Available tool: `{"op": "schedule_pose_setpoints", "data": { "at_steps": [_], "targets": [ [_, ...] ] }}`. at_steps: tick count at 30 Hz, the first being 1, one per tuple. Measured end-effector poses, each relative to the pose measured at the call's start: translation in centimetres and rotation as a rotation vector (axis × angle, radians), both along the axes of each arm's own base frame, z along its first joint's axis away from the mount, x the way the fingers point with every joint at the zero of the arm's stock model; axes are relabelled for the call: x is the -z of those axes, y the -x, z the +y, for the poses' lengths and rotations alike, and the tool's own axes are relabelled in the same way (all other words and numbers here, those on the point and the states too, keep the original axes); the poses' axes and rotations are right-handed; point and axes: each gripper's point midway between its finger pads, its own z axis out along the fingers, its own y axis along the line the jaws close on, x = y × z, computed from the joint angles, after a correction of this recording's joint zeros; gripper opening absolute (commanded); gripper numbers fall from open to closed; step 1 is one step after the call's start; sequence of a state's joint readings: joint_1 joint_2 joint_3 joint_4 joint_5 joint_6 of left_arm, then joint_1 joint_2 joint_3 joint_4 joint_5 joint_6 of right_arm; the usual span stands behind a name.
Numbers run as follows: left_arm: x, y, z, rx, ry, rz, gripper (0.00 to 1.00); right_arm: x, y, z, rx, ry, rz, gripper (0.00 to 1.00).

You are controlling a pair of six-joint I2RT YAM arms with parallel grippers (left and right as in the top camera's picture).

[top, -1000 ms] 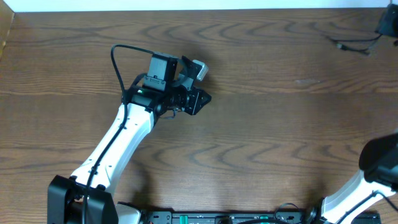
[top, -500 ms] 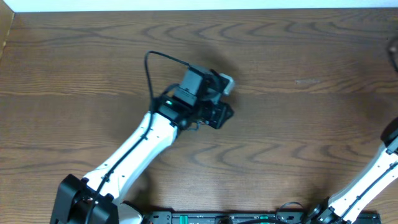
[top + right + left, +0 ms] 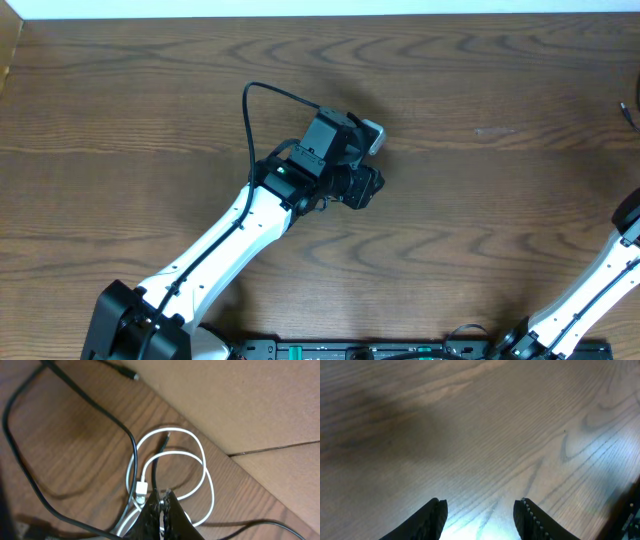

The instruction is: Untangle cables

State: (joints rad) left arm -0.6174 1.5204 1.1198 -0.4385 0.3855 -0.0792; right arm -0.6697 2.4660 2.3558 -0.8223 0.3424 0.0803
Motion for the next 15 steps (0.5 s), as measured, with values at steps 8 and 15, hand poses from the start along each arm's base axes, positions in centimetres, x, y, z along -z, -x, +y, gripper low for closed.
{"op": "schedule_pose_setpoints", "data": {
  "at_steps": [8,15],
  "targets": [
    [0.0,0.0,0.0,0.0,-0.002,0.003,0.48,-1.0,-1.6,-0.5,0.041,-0.01,-0.145,0.14],
    [0.1,0.2,0.0,0.003,0.0,0.008,0.49,-1.4,-3.6,-0.1,0.004,-0.096,-0.292,0.99]
  ]
}}
